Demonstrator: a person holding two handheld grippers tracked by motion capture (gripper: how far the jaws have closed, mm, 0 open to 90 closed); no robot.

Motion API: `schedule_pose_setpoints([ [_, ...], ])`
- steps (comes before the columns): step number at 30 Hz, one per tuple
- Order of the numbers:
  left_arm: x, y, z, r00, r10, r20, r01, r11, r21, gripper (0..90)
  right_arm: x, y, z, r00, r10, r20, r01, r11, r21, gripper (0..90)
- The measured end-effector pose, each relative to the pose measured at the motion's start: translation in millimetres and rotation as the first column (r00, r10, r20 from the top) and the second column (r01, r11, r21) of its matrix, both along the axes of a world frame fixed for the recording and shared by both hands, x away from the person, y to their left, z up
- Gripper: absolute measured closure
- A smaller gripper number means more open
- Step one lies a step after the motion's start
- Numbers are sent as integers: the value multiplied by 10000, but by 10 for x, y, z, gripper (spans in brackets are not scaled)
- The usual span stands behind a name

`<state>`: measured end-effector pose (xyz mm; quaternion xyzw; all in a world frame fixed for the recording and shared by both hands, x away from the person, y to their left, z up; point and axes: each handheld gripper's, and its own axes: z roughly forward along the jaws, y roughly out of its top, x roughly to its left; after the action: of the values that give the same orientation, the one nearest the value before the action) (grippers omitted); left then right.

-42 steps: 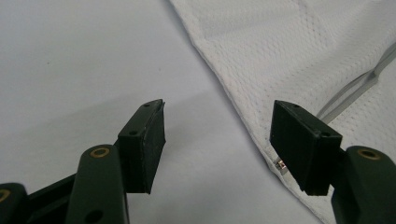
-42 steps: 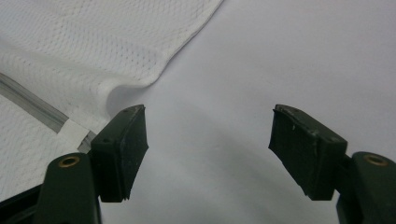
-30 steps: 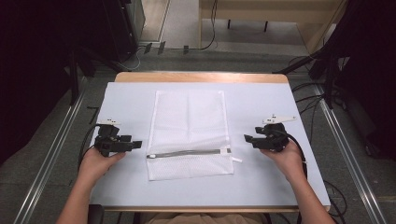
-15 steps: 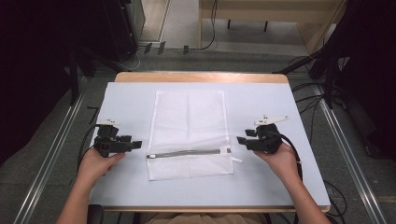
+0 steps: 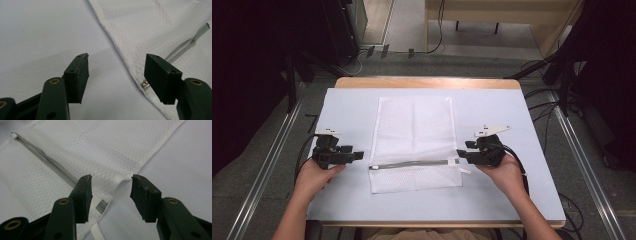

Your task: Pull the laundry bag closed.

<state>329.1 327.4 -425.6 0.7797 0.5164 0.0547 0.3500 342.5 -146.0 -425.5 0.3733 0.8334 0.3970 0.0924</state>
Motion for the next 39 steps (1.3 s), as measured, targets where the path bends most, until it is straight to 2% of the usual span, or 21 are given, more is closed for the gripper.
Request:
schedule_pose_setpoints([
  [13,-15,-10,-5,9999,-102,48,102,9999,-24,365,-19,247,45,9981,610,-94,-611,9981,-20,546],
  [14,-4,-21,-7,9997,-215,-100,214,9997,-78,355,-22,310,64,9968,796,-119,-796,9968,6,551],
  [17,0,-20,-5,9994,-248,-222,243,9994,-238,354,-22,361,75,9955,939,-113,-939,9956,-28,556],
  [22,-12,-23,-3,9994,-264,-242,258,9993,-268,361,-9,503,106,9921,1246,-144,-1246,9922,-39,577],
  [27,-32,-34,15,9992,-387,-114,384,9990,-237,381,12,634,115,9896,1438,-73,-1438,9895,-129,571],
  [30,-35,-38,22,9993,-368,-11,367,9990,-239,388,36,694,106,9887,1486,-186,-1487,9889,-42,583],
  [39,-39,-19,30,9996,-289,10,289,9994,-173,404,47,905,103,9811,1923,-219,-1925,9813,-55,606],
])
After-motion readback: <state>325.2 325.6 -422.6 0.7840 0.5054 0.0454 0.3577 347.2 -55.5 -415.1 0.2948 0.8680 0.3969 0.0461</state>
